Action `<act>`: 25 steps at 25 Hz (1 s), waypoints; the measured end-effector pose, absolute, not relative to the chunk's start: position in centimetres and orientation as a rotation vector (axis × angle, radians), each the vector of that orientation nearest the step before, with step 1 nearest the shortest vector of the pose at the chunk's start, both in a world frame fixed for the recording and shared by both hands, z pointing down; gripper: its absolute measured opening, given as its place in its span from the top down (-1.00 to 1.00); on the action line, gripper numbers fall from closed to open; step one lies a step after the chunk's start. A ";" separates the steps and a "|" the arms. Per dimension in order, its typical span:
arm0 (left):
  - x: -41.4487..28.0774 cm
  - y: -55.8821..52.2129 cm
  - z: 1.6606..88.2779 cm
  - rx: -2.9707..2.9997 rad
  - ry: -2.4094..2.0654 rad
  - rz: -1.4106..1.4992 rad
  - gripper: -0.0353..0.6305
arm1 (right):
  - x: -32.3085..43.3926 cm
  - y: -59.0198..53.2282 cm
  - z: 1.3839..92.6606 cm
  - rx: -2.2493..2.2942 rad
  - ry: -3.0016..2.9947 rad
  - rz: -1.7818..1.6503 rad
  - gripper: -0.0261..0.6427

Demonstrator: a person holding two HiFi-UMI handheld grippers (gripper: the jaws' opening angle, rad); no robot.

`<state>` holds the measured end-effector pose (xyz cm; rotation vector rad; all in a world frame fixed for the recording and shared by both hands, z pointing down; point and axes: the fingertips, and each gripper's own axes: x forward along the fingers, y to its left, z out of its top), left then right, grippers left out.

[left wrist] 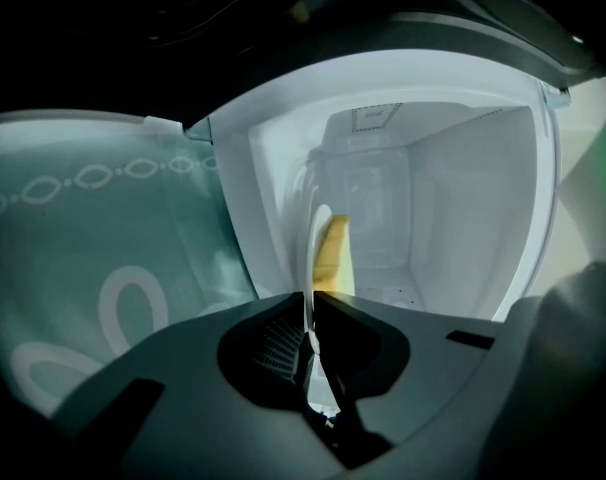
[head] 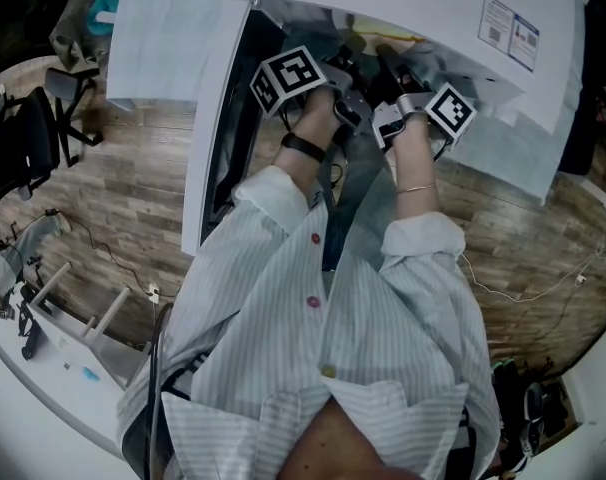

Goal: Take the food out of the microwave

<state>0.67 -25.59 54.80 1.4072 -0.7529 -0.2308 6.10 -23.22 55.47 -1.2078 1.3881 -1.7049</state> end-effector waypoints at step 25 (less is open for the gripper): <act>0.6 -21.6 54.2 1.389 -0.711 -0.284 0.84 | 6.1 -19.4 54.9 -1.171 1.441 -1.702 0.80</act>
